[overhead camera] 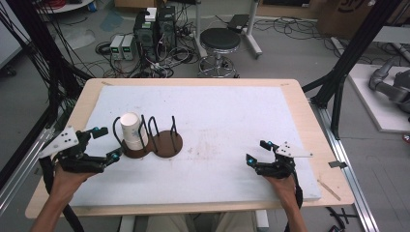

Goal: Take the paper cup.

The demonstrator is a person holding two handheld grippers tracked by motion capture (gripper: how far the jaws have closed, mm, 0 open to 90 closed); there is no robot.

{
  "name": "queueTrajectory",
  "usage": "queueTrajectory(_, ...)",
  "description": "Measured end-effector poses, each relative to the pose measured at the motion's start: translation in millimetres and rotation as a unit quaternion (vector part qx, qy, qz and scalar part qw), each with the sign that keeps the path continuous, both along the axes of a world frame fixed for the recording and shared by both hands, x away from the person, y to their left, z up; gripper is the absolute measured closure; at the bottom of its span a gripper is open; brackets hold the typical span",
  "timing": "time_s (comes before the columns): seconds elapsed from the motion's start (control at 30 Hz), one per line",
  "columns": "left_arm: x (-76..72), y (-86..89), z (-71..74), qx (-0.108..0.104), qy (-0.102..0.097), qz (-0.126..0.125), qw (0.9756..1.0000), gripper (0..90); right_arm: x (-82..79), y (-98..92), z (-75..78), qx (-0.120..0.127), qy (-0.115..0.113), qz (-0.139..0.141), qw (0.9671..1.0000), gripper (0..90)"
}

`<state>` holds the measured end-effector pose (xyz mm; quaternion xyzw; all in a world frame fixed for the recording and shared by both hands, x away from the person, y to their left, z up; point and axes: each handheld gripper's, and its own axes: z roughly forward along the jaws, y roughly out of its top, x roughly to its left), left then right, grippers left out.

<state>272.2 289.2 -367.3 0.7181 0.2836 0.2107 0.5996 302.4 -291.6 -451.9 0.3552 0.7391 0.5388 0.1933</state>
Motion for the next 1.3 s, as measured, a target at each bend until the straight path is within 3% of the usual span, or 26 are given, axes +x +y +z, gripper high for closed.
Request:
queueTrajectory(0.07,6.4,0.2,12.7,0.014,-0.003,-0.008,0.9999,9.2,-0.1,0.0,0.1,0.003,0.004,0.000,1.0000,15.8)
queueTrajectory(0.4,33.6,-2.4,42.7,0.047,0.017,-0.042,0.9979,9.2,0.3,-0.1,0.0,0.003,0.005,0.001,1.0000,15.8)
queueTrajectory(0.7,60.8,-7.2,58.9,0.096,0.046,-0.075,0.9915,9.2,0.4,0.0,0.1,0.004,0.008,0.002,1.0000,15.8)
queueTrajectory(0.83,74.6,-8.6,68.0,0.126,0.061,-0.095,0.9856,9.3,1.1,-0.3,0.0,0.001,0.003,0.003,1.0000,15.8)
queueTrajectory(0.87,74.6,-8.6,68.0,0.126,0.061,-0.095,0.9856,9.5,0.7,-0.1,0.1,0.002,0.008,0.004,1.0000,15.8)
queueTrajectory(0.9,79.7,-9.7,70.4,0.138,0.069,-0.102,0.9827,9.6,0.9,-0.2,0.1,0.002,0.009,0.003,1.0000,15.8)
queueTrajectory(0.97,84.5,-11.5,71.9,0.149,0.076,-0.109,0.9799,9.6,1.1,-0.4,0.0,0.002,0.003,0.003,1.0000,15.8)
queueTrajectory(1.03,86.8,-12.8,72.6,0.154,0.077,-0.111,0.9788,9.7,0.3,-0.2,-0.1,0.003,0.005,0.002,1.0000,15.8)
queueTrajectory(1.1,93.8,-15.3,74.2,0.170,0.085,-0.127,0.9735,10.3,0.0,-0.3,0.0,0.003,0.004,0.001,1.0000,15.8)
queueTrajectory(1.13,93.8,-15.3,74.2,0.170,0.085,-0.127,0.9735,10.9,0.0,-0.5,0.0,0.003,0.003,0.001,1.0000,15.8)
queueTrajectory(1.17,98.5,-17.1,74.4,0.189,0.092,-0.136,0.9681,11.4,0.0,-0.5,0.0,0.004,0.003,0.001,1.0000,15.8)
queueTrajectory(1.2,98.5,-17.1,74.4,0.189,0.092,-0.136,0.9681,11.5,0.1,-0.5,-0.1,0.004,0.003,0.001,1.0000,15.8)
queueTrajectory(1.23,103.0,-19.7,72.9,0.202,0.099,-0.148,0.9630,11.5,0.2,-0.6,0.0,0.005,0.004,0.001,1.0000,15.8)
queueTrajectory(1.27,103.0,-19.7,72.9,0.202,0.099,-0.148,0.9630,11.6,0.4,-0.6,0.0,0.005,0.005,0.001,1.0000,15.8)
queueTrajectory(1.3,105.3,-20.6,71.9,0.212,0.102,-0.153,0.9598,11.6,0.4,-0.5,-0.1,0.005,0.006,0.002,1.0000,15.8)
